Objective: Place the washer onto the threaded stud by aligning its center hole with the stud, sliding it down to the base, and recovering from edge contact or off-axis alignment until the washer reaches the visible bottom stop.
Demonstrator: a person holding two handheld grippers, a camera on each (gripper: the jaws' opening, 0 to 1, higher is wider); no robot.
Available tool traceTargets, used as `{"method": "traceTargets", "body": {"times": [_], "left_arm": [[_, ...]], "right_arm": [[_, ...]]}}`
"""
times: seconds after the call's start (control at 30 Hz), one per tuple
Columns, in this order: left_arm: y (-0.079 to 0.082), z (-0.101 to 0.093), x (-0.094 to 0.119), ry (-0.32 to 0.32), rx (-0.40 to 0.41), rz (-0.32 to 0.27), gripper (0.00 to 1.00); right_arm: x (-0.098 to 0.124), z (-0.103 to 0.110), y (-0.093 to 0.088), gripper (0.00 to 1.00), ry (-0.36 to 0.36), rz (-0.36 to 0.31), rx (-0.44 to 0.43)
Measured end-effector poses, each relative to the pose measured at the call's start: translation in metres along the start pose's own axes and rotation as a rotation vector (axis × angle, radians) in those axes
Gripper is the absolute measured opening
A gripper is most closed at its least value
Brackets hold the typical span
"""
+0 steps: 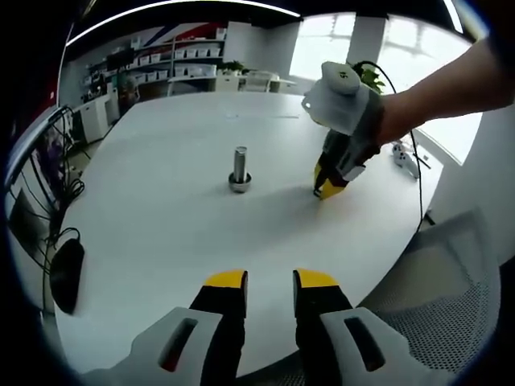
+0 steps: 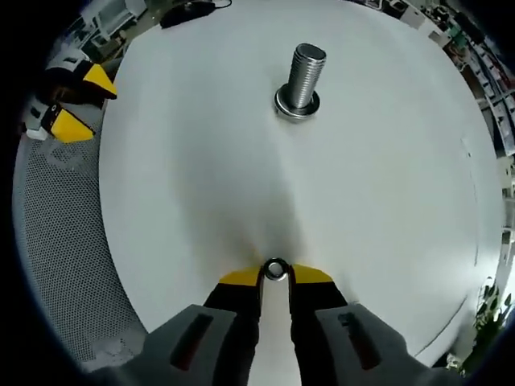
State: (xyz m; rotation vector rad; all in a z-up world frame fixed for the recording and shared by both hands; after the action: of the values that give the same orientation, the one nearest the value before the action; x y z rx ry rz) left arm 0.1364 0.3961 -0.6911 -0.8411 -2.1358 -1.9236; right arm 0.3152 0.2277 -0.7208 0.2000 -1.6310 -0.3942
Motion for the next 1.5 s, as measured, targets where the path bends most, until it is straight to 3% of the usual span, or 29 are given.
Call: {"method": "traceTargets", "body": {"times": [0.2,0.37,0.57,0.97,1.5], "left_arm": [[0.001,0.000,0.000,-0.001,0.002,-0.004,0.20],[0.000,0.000,0.000,-0.003,0.003,-0.005,0.20],[0.000,0.000,0.000,-0.004,0.005,-0.005,0.20],[0.000,0.000,0.000,-0.006,0.003,-0.005,0.20],[0.001,0.000,0.000,-0.005,0.006,-0.005,0.20]], "right_arm": [[0.001,0.005,-0.004,0.15,-0.038,-0.044,0.032],[0.003,0.001,-0.010,0.15,-0.050,-0.107,-0.094],[0.005,0.002,-0.017,0.15,-0.077,-0.179,-0.133],[0.014,0.002,-0.032,0.14,-0.099,-0.192,-0.193],[0.044,-0.024,-0.053,0.14,-0.181,-0.243,-0.253]]}}
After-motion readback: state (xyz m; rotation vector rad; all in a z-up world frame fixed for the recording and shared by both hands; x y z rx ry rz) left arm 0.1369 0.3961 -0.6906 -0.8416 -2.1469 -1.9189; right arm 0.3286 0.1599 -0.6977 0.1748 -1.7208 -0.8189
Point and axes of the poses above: the point that each gripper's makers call its tool centre point, and the gripper's own axes: x roughly backward along the fingers, z roughly to its left, y roughly out of its top, the point moved 8 cm from there along x, roughly backward along the fingers, and after that the axes turned 14 degrees about -z, right-handed, at the moved point
